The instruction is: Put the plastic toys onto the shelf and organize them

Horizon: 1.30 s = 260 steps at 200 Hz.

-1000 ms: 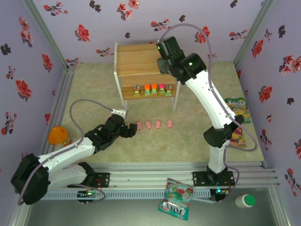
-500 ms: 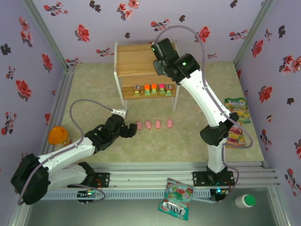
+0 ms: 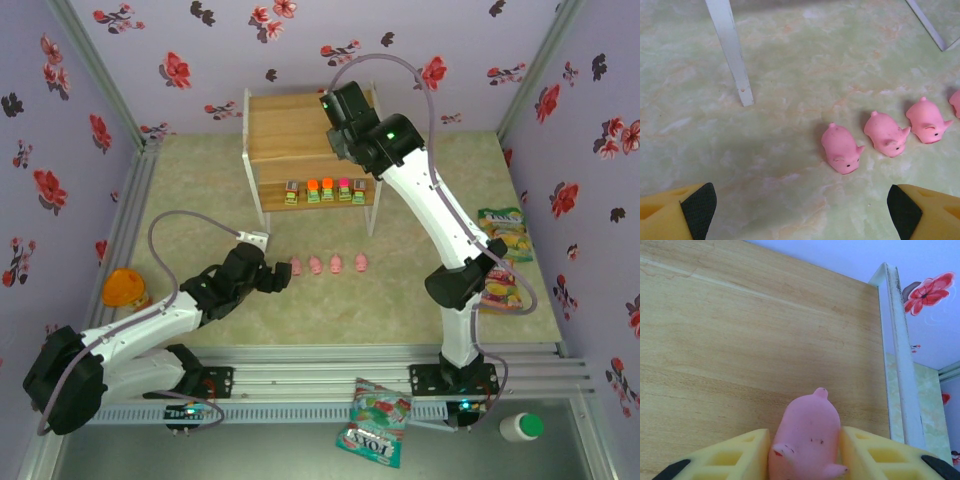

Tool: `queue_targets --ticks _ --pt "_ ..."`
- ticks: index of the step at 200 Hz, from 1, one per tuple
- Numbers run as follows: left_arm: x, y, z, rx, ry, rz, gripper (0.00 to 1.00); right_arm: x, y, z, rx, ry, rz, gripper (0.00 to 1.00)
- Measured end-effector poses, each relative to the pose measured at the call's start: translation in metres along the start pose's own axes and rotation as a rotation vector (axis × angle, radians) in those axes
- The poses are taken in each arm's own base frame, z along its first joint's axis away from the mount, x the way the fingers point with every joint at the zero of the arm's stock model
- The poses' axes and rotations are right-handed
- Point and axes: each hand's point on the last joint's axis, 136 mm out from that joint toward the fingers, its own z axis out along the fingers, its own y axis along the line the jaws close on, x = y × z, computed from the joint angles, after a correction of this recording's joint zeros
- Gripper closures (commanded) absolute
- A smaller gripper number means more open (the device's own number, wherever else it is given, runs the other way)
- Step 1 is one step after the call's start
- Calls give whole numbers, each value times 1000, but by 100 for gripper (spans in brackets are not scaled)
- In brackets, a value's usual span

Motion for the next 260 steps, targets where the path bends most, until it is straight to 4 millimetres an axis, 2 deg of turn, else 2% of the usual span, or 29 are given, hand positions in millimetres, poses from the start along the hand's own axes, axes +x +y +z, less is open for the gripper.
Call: queue_targets --ticks 189,260 --pt "0 0 0 0 0 0 7 9 -11 -1 45 19 -9 57" --pt "0 0 0 0 0 0 7 8 -13 -2 49 16 -8 49"
